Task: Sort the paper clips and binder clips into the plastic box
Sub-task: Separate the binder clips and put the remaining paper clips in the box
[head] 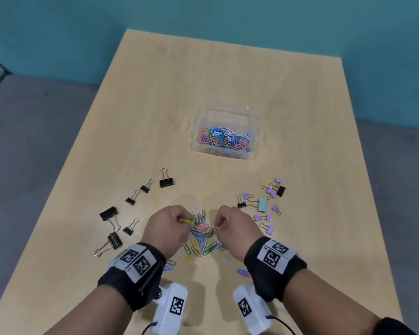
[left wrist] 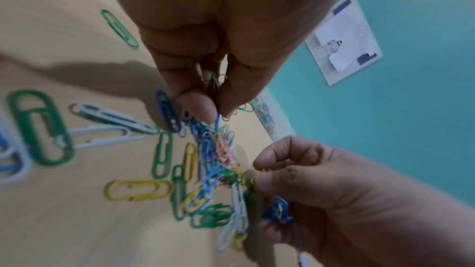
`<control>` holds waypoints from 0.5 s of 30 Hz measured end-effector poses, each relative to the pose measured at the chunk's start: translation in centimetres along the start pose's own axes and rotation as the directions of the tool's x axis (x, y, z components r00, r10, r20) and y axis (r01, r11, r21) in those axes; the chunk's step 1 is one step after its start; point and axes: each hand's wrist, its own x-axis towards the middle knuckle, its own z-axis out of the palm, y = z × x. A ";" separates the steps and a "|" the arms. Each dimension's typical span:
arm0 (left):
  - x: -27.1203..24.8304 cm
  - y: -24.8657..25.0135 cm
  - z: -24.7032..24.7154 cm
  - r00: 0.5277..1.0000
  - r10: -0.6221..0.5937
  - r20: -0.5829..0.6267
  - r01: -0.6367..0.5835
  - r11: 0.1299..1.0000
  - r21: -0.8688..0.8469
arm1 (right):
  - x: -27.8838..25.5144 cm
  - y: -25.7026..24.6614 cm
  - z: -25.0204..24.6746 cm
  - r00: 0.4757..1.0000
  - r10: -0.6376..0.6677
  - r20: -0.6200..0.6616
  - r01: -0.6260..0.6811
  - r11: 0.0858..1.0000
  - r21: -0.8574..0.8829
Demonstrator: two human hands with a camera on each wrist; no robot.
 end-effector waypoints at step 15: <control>8.9 11.4 -3.1 0.989 0.149 -0.004 -0.148 0.972 -0.182 | 6.7 -1.8 -11.7 0.973 0.067 -0.222 0.051 0.873 0.484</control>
